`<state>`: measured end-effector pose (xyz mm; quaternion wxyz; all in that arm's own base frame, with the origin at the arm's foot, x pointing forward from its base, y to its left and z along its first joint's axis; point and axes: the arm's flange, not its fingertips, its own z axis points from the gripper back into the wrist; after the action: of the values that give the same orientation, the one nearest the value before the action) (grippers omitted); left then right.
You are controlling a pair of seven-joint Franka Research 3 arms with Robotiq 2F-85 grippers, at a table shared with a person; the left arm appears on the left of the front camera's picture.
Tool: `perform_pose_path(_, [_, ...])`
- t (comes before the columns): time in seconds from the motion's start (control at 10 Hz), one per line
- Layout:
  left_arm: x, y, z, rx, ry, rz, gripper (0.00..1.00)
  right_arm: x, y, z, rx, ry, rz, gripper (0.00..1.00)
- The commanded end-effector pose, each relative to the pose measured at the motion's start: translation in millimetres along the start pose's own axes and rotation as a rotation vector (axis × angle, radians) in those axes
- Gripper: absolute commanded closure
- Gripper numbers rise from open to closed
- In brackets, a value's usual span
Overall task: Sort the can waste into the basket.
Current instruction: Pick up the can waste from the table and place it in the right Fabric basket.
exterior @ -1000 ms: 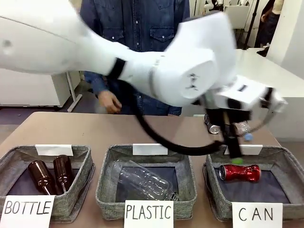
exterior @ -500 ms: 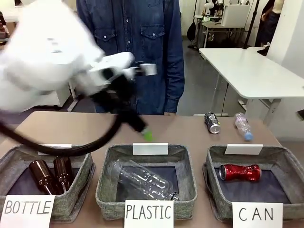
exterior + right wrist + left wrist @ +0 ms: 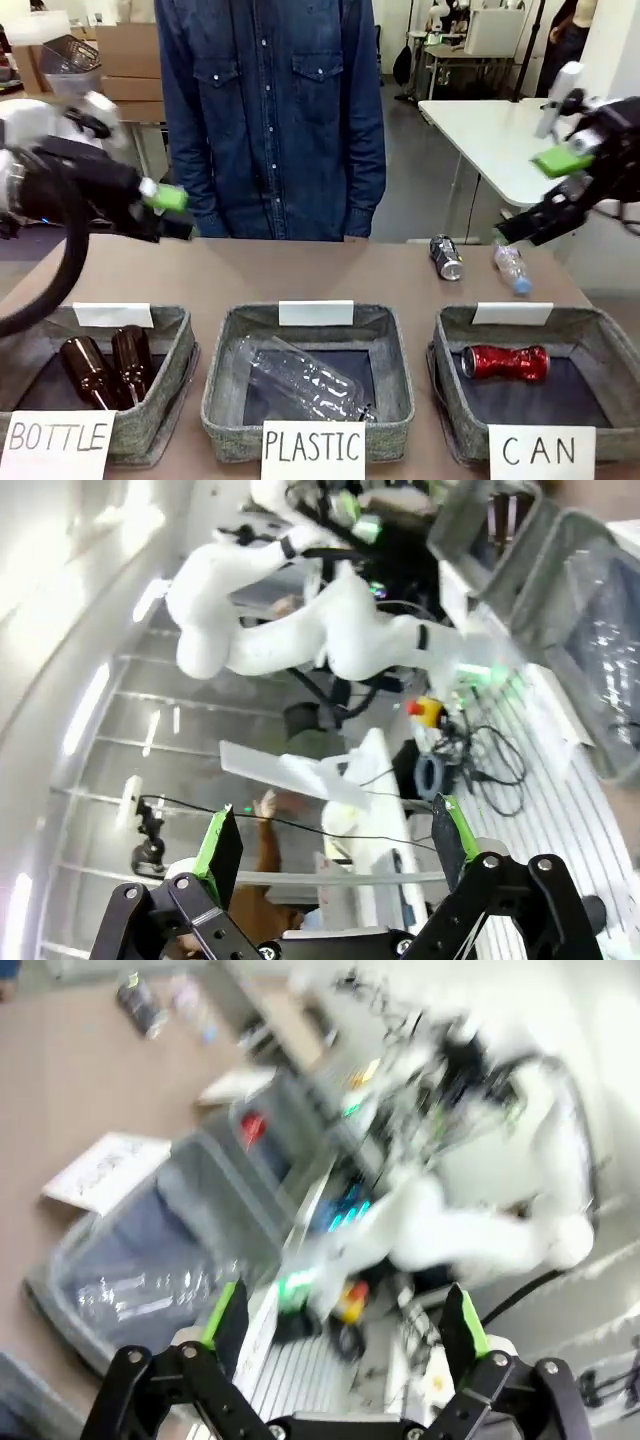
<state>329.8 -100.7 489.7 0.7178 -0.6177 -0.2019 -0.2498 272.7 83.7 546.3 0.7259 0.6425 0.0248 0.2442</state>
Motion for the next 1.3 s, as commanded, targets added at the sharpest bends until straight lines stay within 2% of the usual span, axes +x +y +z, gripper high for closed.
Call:
perform_pose_path(0.0, [-76.0, 6.1, 41.7, -0.094, -0.379, 0.035, 0.00, 20.8, -15.8, -19.6, -0.056, -0.077, -0.098, 0.00])
perform_pose_path(0.1, [-93.7, 3.3, 62.9, -0.079, -0.413, 0.019, 0.00, 28.5, -24.0, -28.6, -0.124, -0.156, -0.156, 0.00])
perform_pose_path(0.2, [-108.9, 0.9, 69.4, -0.059, -0.325, -0.044, 0.00, 33.7, -28.6, -27.8, -0.227, -0.301, -0.187, 0.00])
perform_pose_path(0.3, [11.5, 16.0, 78.1, -0.070, -0.305, 0.062, 0.00, 42.7, -27.5, -19.1, -0.313, -0.512, -0.281, 0.00])
perform_pose_path(0.4, [11.5, 16.0, 78.1, -0.070, -0.305, 0.062, 0.00, 30.0, -34.3, -18.2, -0.144, -0.153, -0.120, 0.00])
perform_pose_path(1.2, [11.5, 16.0, 78.1, -0.070, -0.305, 0.062, 0.00, 30.0, -34.3, -18.2, -0.144, -0.153, -0.120, 0.00])
